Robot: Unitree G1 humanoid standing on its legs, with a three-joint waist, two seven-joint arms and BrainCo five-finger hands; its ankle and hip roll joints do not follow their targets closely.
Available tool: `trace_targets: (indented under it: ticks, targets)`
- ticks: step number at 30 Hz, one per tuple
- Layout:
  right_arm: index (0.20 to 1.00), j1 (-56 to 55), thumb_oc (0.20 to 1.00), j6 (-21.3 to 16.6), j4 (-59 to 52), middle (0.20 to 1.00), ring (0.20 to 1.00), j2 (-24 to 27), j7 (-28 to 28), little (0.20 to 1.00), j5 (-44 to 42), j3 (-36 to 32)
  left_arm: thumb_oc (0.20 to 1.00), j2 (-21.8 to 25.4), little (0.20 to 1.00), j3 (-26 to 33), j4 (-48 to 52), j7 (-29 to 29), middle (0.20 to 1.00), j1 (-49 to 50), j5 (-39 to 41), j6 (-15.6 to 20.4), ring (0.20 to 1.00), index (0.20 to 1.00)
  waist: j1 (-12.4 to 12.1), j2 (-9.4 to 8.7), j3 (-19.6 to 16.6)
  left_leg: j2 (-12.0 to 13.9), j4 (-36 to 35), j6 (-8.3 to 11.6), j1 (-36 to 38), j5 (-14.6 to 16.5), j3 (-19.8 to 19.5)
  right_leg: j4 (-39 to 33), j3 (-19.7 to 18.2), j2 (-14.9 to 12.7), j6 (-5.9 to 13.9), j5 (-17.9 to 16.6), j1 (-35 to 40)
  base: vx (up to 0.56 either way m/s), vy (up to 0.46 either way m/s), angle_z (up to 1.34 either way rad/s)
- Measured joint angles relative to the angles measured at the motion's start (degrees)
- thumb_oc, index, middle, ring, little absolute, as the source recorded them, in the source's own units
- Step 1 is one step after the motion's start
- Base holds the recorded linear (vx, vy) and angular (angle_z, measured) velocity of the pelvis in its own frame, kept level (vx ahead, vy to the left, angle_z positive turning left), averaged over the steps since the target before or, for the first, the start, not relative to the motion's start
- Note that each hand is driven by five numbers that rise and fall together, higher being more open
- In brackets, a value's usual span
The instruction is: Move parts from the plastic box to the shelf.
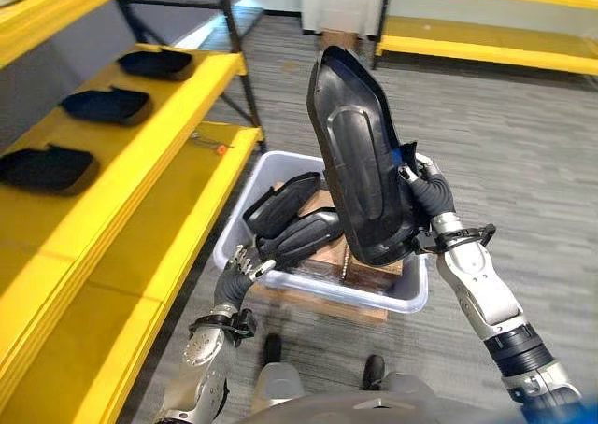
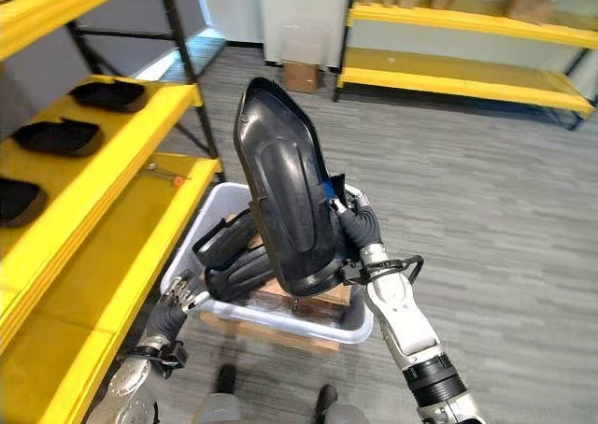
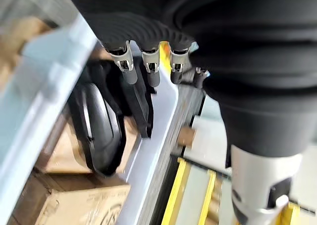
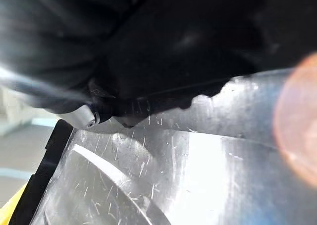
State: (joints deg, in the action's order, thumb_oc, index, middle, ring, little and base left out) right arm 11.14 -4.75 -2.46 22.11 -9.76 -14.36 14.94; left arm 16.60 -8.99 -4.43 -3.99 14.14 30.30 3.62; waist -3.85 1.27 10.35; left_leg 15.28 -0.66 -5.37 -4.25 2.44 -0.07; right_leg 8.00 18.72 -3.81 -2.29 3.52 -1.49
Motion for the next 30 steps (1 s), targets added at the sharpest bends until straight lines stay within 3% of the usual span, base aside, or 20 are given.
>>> trace_targets:
  ticks: [3, 5, 6, 8, 9, 10, 11, 12, 13, 18, 22, 24, 26, 27, 28, 29, 30]
  targets:
    - [0.2, -0.23, 0.2, 0.0, -0.27, 0.2, 0.2, -1.12, -0.39, 0.2, 0.05, -0.14, 1.0, 0.39, 1.0, 0.01, -1.65, 0.01, 1.0, -0.83, 0.06, -0.32, 1.0, 1.0, 0.22, -2.55, 0.38, 0.84, 12.74, 6.14, -0.63, -0.91, 6.34, -0.42, 3.61, -4.5, 0.44, -0.49, 1.77, 0.0, 0.165, 0.72]
    - [0.2, -1.19, 0.2, 0.0, -0.71, 0.2, 0.2, -1.14, -1.04, 0.2, 0.03, -2.16, 1.0, 0.24, 1.0, -0.71, -2.7, 0.41, 1.0, -2.83, 0.06, -0.76, 1.0, 1.0, 2.2, -2.18, 0.2, 3.29, 13.92, 8.87, 2.12, -0.85, 9.57, -0.25, 7.61, -5.93, 2.62, -0.5, 3.95, 0.07, 0.297, 1.13]
    - [0.2, -1.74, 0.2, -0.02, -0.94, 0.2, 0.2, -1.08, -1.53, 0.2, 0.05, -3.24, 1.0, -0.24, 1.0, -0.76, -2.39, 0.42, 1.0, -3.44, 0.04, -0.69, 1.0, 1.0, 3.13, -1.04, -0.46, 3.83, 11.62, 9.14, 3.66, -1.28, 9.9, 1.0, 8.67, -6.36, 3.29, 0.37, 3.95, 0.08, 0.4, 0.99]
    - [0.2, -2.55, 0.2, -0.21, -1.15, 0.2, 0.2, -1.1, -2.02, 0.2, 0.07, -5.65, 1.0, -0.58, 1.0, -1.55, -2.53, 1.12, 1.0, -4.28, -0.03, -0.72, 1.0, 1.0, 3.2, 1.2, -1.7, 2.12, 6.33, 9.03, 6.68, -1.15, 8.99, 4.84, 9.7, -8.02, 5.17, 1.44, 2.27, 0.04, 0.217, 0.58]
    - [0.2, -2.55, 0.2, -0.21, -0.98, 0.2, 0.2, -1.81, -2.39, 0.2, 0.06, -6.08, 1.0, 0.07, 1.0, -1.65, -2.76, 1.16, 1.0, -4.75, -0.07, -0.74, 1.0, 1.0, 3.2, 0.81, -1.62, 1.17, 4.97, 12.0, 7.33, -1.54, 9.34, 6.88, 9.55, -9.86, 5.9, 1.63, 1.26, 0.04, 0.206, 0.28]
    - [0.2, -2.74, 0.2, -0.21, -0.97, 0.2, 0.2, -2.17, -2.66, 0.2, 0.0, -5.49, 1.0, 0.73, 1.0, -1.44, -2.75, 1.07, 1.0, -4.94, -0.06, -0.7, 1.0, 1.0, 3.16, -0.4, -1.36, -1.0, 5.2, 12.33, 7.05, -1.61, 9.4, 8.12, 8.4, -11.88, 6.1, 1.4, 0.37, 0.05, 0.285, 0.2]
    - [0.2, -3.04, 0.2, -0.2, -0.94, 0.2, 0.2, -2.59, -2.54, 0.2, 0.03, -5.03, 1.0, 1.43, 1.0, -1.17, -2.76, 1.07, 1.0, -5.03, -0.07, -0.76, 1.0, 1.0, 2.71, -1.45, -1.22, -2.64, 5.65, 11.97, 6.67, -1.36, 9.62, 7.96, 7.52, -13.28, 6.55, 1.14, 0.33, 0.07, 0.383, 0.41]
    - [0.2, -4.28, 0.2, -0.14, -0.96, 0.2, 0.2, -3.34, -2.05, 0.2, 0.69, -4.78, 1.0, 2.85, 1.0, -1.15, -2.75, 1.12, 1.0, -5.62, -0.15, -0.82, 1.0, 1.0, 1.43, -3.21, -1.46, -6.0, 6.81, 10.54, 5.1, -0.29, 8.8, 7.07, 8.5, -16.62, 8.29, -0.1, 1.27, 0.06, 0.288, 0.5]
    - [0.2, -4.63, 0.2, 0.03, -0.96, 0.2, 0.2, -3.44, -2.02, 0.2, 0.96, -4.8, 1.0, 2.94, 1.0, -0.66, -2.75, 1.11, 1.0, -5.92, -0.19, -0.7, 1.0, 1.0, 0.92, -3.79, -1.33, -7.48, 7.25, 9.93, 4.91, 0.08, 8.3, 5.94, 9.13, -17.68, 9.05, -0.95, 2.32, 0.08, 0.319, 0.51]
    - [0.2, -4.46, 0.2, 0.3, -0.95, 0.2, 0.2, -5.89, -1.8, 0.2, 2.29, -4.2, 1.0, 4.63, 1.0, 1.29, -2.61, 1.04, 1.0, -5.68, -0.41, -0.51, 1.0, 1.0, -2.43, -6.22, -1.64, -11.6, 13.42, 7.72, -0.35, 2.84, 6.33, 2.95, 9.37, -20.53, 9.42, -3.2, 2.89, 0.05, 0.257, 0.34]
    - [0.2, -4.03, 0.2, 0.63, -0.89, 0.2, 0.2, -7.04, -2.38, 0.2, 2.95, -5.54, 1.0, 4.68, 1.0, 2.58, -2.2, 1.0, 1.0, -5.55, -0.55, -0.22, 1.0, 1.0, -3.58, -8.38, -1.0, -14.29, 21.33, 5.72, -6.3, 6.62, 4.24, 1.94, 11.95, -22.84, 12.18, -5.83, 4.12, 0.06, 0.277, 0.48]
    - [0.2, -3.97, 0.2, 0.71, -0.89, 0.2, 0.2, -7.59, -2.75, 0.2, 3.38, -5.44, 1.0, 4.79, 1.0, 2.85, -2.49, 0.96, 1.0, -5.51, -0.69, -0.21, 1.0, 1.0, -3.93, -8.87, -0.56, -15.91, 22.9, 4.12, -7.88, 7.63, 3.79, 1.88, 11.77, -24.33, 11.12, -9.09, 4.0, 0.08, 0.27, 0.42]
    - [0.2, -3.86, 0.2, 0.83, -0.9, 0.2, 0.2, -8.17, -2.73, 0.2, 3.55, -4.8, 1.0, 4.99, 1.0, 3.3, -2.89, 0.89, 1.0, -5.59, -1.76, -0.22, 1.0, 1.0, -3.71, -9.05, -0.5, -17.76, 22.98, 2.51, -8.54, 8.0, 3.62, 1.87, 11.43, -26.22, 7.64, -14.02, 3.62, 0.06, 0.233, 0.33]
    - [0.2, -3.1, 0.2, 0.95, -0.89, 0.2, 0.2, -8.3, -2.81, 0.2, 4.15, -3.92, 1.0, 5.58, 1.0, 3.92, -2.86, 0.84, 1.0, -5.47, -2.01, -0.19, 1.0, 1.0, -3.84, -8.88, -0.4, -18.62, 22.84, 1.09, -8.62, 8.13, 3.92, 2.42, 9.52, -27.09, 6.41, -17.38, 2.52, 0.12, 0.343, 0.09]
    - [0.2, -1.85, 0.2, 0.96, -1.01, 0.2, 0.2, -8.51, -2.14, 0.2, 4.57, -2.38, 1.0, 7.13, 1.0, 5.21, -2.91, -0.25, 1.0, -5.73, -2.5, -0.14, 1.0, 1.0, -3.83, -8.3, -0.02, -19.31, 21.19, -0.52, -7.84, 6.76, 3.79, 6.89, 5.96, -26.47, 8.2, -15.21, -0.05, 0.15, 0.309, 0.09]
    - [0.2, -1.96, 0.2, 0.96, -1.21, 0.2, 0.2, -8.34, -1.66, 0.2, 4.78, -2.56, 1.0, 7.58, 1.0, 5.79, -2.96, -0.28, 1.0, -6.16, -2.85, -0.15, 1.0, 1.0, -3.39, -7.85, 0.17, -19.78, 19.3, -1.75, -7.33, 6.1, 3.28, 9.43, 1.45, -24.08, 8.57, -14.58, -0.82, 0.19, 0.352, 0.25]
    - [0.2, -2.24, 0.2, 0.96, -1.19, 0.2, 0.2, -8.39, -1.72, 0.2, 5.04, -2.83, 1.0, 7.51, 1.0, 6.0, -3.03, -0.49, 1.0, -6.79, -2.92, -0.12, 1.0, 1.0, -2.64, -7.41, 0.34, -20.59, 15.05, -2.13, -5.53, 3.09, 0.55, 12.75, -5.76, -19.02, 8.93, -7.91, -2.25, 0.13, 0.128, 0.5]
